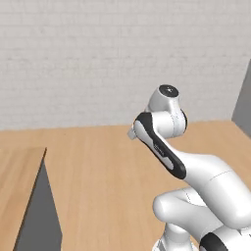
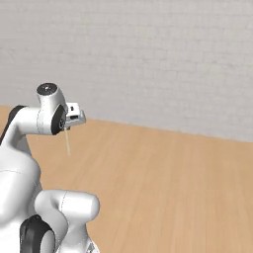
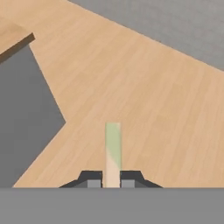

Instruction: Take a straw from the drawer in front and place it inside the glass cup on the dining counter.

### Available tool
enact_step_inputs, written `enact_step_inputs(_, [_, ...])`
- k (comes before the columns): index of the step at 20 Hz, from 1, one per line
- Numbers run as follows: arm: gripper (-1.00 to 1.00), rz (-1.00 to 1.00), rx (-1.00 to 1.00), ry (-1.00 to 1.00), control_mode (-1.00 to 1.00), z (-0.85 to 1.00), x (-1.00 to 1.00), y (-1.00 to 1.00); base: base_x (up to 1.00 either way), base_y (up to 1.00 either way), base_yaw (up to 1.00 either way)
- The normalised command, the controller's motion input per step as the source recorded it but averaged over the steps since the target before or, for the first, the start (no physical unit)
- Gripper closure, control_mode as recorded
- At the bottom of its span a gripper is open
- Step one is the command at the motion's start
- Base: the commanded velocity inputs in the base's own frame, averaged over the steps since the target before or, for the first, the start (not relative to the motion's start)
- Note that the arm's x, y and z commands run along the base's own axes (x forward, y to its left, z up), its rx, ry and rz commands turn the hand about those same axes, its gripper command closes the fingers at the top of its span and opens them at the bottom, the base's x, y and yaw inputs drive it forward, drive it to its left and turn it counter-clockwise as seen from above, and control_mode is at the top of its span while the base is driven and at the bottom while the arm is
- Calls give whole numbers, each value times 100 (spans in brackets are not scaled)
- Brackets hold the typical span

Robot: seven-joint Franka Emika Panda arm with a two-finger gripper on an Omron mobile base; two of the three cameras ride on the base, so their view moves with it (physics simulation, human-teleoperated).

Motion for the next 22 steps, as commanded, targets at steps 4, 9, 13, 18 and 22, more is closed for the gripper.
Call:
enact_step_inputs(4, [100,0,0,0,100,0,0,0,100,-44,48])
enact_step_inputs(9, [100,0,0,0,100,0,0,0,100,-42,53])
enact_step_inputs(13, [100,0,0,0,100,0,0,0,100,-44,54])
enact_step_inputs(18, [100,0,0,0,100,0,0,0,100,-30,63])
enact_step_inputs(22, [100,0,0,0,100,0,0,0,100,-26,69])
